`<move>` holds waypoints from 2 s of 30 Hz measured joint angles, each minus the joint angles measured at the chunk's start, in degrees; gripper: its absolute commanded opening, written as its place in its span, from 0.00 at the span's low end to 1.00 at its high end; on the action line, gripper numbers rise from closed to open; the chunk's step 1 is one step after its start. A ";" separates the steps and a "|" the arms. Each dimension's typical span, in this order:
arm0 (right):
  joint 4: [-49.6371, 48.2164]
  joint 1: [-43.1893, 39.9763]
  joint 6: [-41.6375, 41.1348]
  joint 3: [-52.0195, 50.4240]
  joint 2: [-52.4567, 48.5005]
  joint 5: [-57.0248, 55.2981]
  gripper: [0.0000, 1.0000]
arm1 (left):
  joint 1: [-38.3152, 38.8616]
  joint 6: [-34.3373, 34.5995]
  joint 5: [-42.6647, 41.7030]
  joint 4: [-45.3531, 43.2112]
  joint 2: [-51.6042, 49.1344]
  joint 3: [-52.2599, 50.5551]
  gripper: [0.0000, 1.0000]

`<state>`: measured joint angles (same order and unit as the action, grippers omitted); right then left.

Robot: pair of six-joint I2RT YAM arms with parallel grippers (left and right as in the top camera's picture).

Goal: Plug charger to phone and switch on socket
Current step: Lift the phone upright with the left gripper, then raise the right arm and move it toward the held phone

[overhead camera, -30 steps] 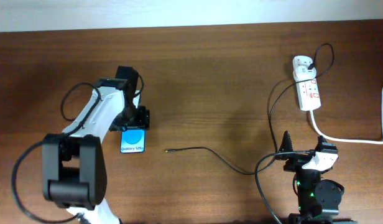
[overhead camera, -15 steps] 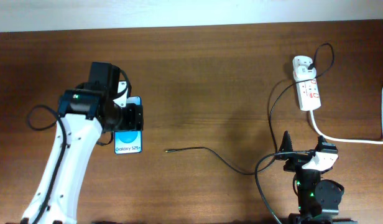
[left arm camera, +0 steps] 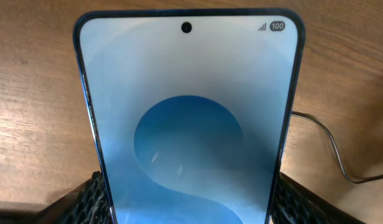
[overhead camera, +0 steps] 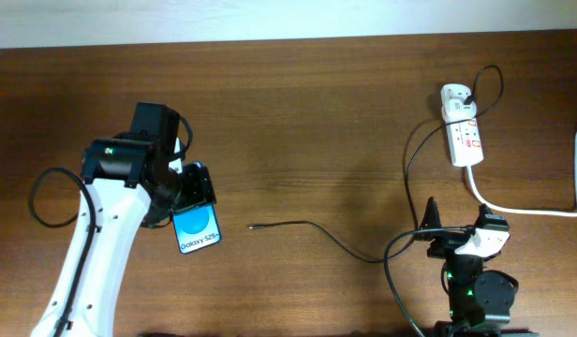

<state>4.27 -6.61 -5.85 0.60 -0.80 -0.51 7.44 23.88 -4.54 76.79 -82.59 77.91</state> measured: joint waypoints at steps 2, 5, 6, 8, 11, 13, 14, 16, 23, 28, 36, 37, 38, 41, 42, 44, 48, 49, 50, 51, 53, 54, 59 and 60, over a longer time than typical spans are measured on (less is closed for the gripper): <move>0.00 0.00 0.02 0.00 0.00 -0.02 0.98 | 0.00 1.27 0.00 1.49 0.00 0.00 0.43; 0.00 0.00 0.00 0.00 0.00 0.00 0.98 | 0.00 3.04 0.00 2.45 0.00 0.00 0.43; 0.00 0.00 0.04 0.00 0.00 0.00 0.98 | 0.00 3.78 0.00 2.40 0.00 0.00 0.42; 0.00 0.00 0.02 0.00 0.00 0.00 0.98 | 0.00 4.79 0.00 2.43 0.00 0.00 0.42; 0.00 0.00 0.04 0.00 0.00 -0.02 0.98 | 0.00 6.95 0.00 2.43 0.00 0.00 0.42; 0.00 0.00 0.02 0.00 0.00 0.00 0.98 | 0.00 7.48 0.00 2.58 0.00 0.00 0.42; 0.00 0.00 0.04 0.00 0.00 0.00 0.98 | 0.00 7.67 0.00 2.75 0.00 0.00 0.42; 0.00 0.00 0.04 0.00 0.00 0.00 0.98 | 0.00 7.93 0.00 2.93 0.00 0.00 0.42; 0.00 0.00 0.00 0.00 0.00 0.00 0.98 | 0.00 10.95 -0.02 2.99 0.00 0.00 0.39; 0.00 0.00 0.00 0.00 0.00 0.00 0.98 | 0.00 12.39 0.00 3.02 0.00 0.00 0.40; 0.00 0.00 0.02 0.00 0.00 0.00 0.98 | 0.00 13.29 0.00 3.06 0.00 0.00 0.41; 0.00 0.00 0.02 0.00 0.00 0.00 0.98 | 0.00 13.33 0.00 2.82 0.00 0.00 0.41; 0.00 0.00 0.04 0.00 0.00 -0.02 0.98 | 0.00 13.38 0.00 2.45 0.00 0.00 0.41; 0.00 0.00 -0.15 0.00 0.00 0.00 0.98 | 0.00 13.90 0.00 0.98 0.00 0.00 0.41; 0.00 0.00 -0.20 0.00 0.00 0.00 0.98 | 0.00 14.53 0.00 0.59 0.00 0.00 0.41; 0.00 0.00 -0.20 0.00 0.00 0.00 0.98 | 0.00 15.45 0.00 -0.07 0.00 0.00 0.43; -0.76 0.00 -2.69 0.00 0.00 7.26 0.99 | 0.00 16.35 -3.15 -3.91 0.00 0.00 0.43; -1.05 0.00 -5.22 0.00 0.00 10.25 0.98 | 0.00 16.33 -5.99 -7.50 0.00 0.07 0.43; -1.27 0.00 -8.87 0.00 0.00 13.14 0.98 | 0.00 16.35 -7.91 -8.70 0.00 0.09 0.44; -1.53 0.00 -14.12 0.00 0.00 17.64 0.98 | 0.00 16.46 -10.29 -9.94 0.09 0.11 0.43; -1.73 0.00 -18.88 0.00 0.00 23.45 0.98 | 0.00 16.50 -13.03 -11.26 0.09 0.11 0.44; -1.73 0.00 -21.24 0.00 0.00 28.72 0.98 | 0.00 16.50 -13.97 -11.39 0.09 0.11 0.44; -0.79 0.00 -24.24 0.00 0.00 45.35 0.98 | 0.00 16.50 -15.47 -11.37 0.09 0.11 0.44; -0.46 0.00 -24.37 0.00 0.00 47.82 0.98 | 0.00 16.50 -15.47 -11.37 0.09 0.11 0.44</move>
<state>3.81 -6.61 -30.22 0.60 -0.80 47.31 7.44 40.38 -20.01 65.43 -82.50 78.02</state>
